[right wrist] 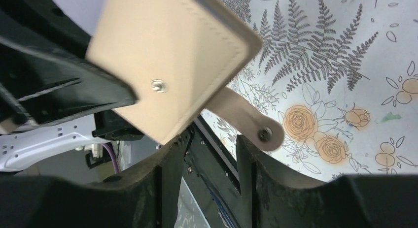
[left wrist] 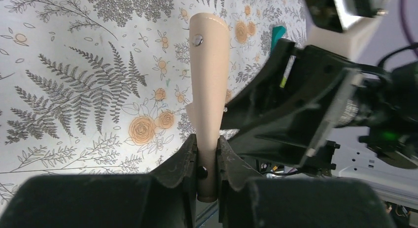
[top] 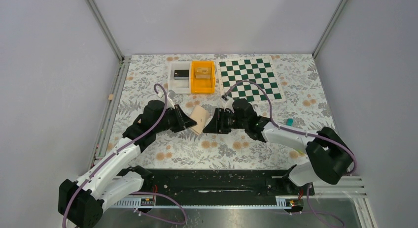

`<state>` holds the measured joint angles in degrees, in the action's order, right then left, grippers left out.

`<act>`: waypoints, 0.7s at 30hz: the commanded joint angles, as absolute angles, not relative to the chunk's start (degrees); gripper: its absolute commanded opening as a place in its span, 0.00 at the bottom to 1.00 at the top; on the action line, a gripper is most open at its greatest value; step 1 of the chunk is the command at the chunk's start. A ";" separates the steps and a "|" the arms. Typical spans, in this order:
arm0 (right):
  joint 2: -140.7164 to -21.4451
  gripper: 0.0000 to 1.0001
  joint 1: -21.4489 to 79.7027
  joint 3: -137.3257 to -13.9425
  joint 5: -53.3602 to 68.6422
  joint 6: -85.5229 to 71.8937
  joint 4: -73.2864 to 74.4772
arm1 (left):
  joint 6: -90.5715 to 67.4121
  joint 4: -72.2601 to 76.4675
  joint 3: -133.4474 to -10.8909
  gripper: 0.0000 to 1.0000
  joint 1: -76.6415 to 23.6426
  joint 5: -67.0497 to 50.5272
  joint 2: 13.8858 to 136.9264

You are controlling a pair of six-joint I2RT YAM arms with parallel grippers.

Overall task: Take the credit cards out of the card holder
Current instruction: Open the card holder at the center of the board.

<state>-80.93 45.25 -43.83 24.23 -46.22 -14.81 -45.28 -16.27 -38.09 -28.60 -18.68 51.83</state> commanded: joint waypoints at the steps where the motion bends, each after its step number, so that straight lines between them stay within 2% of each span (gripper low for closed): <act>1: -84.59 0.49 41.90 -40.51 32.91 -48.77 -28.20 | -48.37 -11.06 -38.68 0.00 -28.48 -21.85 51.24; 7: -89.02 0.46 38.68 -37.05 39.24 -52.55 -43.30 | -50.35 -9.11 -38.68 0.00 -28.47 -24.27 51.38; 21: -89.28 0.51 38.60 -33.23 46.24 -53.96 -62.58 | -54.64 -4.96 -35.88 0.00 -28.48 -26.80 50.26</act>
<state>-89.76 38.46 -33.54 41.95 -51.48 -48.86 -52.77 -9.45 -36.95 -28.38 -24.75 51.68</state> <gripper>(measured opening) 0.506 0.134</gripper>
